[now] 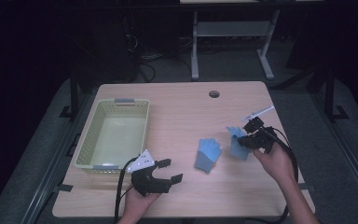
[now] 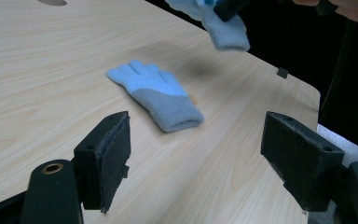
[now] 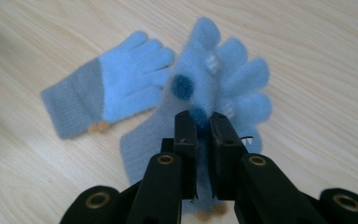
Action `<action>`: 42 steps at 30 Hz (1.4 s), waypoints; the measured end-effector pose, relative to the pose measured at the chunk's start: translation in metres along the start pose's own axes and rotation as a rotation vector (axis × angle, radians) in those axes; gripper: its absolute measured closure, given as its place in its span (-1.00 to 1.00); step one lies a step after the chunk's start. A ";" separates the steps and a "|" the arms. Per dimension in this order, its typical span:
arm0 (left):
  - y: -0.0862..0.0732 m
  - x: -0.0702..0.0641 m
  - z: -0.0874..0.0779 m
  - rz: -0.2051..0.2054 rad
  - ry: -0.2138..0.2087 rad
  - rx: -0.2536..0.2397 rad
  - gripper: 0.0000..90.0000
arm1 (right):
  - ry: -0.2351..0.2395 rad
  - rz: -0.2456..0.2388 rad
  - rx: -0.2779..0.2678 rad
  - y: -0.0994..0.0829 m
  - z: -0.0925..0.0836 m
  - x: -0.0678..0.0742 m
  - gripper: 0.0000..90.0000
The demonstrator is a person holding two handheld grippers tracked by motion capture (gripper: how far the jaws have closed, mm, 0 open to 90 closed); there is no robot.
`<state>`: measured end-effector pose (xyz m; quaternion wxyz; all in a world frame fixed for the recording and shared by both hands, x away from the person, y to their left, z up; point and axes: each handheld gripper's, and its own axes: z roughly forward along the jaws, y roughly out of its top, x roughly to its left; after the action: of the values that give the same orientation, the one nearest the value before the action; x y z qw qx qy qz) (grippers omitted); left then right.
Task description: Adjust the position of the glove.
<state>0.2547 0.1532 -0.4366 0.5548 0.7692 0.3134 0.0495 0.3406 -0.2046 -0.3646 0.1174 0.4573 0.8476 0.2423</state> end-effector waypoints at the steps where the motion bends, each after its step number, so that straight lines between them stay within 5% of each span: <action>1: 0.000 0.000 0.000 0.000 0.000 0.000 -0.47 | 0.004 -0.007 -0.005 0.001 0.001 0.001 0.85; 21: 0.000 -0.001 0.000 0.005 -0.005 -0.001 -0.47 | 0.094 -0.045 -0.003 0.026 0.022 0.035 0.84; 30: 0.000 -0.002 0.000 0.006 -0.005 -0.003 -0.47 | 0.154 -0.018 -0.003 0.029 0.038 0.047 0.84; 42: 0.000 -0.002 -0.001 0.011 -0.004 0.001 -0.47 | 0.178 0.008 0.029 0.027 0.057 0.059 0.83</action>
<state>0.2528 0.1534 -0.4358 0.5547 0.7713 0.3079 0.0510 0.3516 -0.1259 -0.3975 0.0341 0.4389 0.8562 0.2703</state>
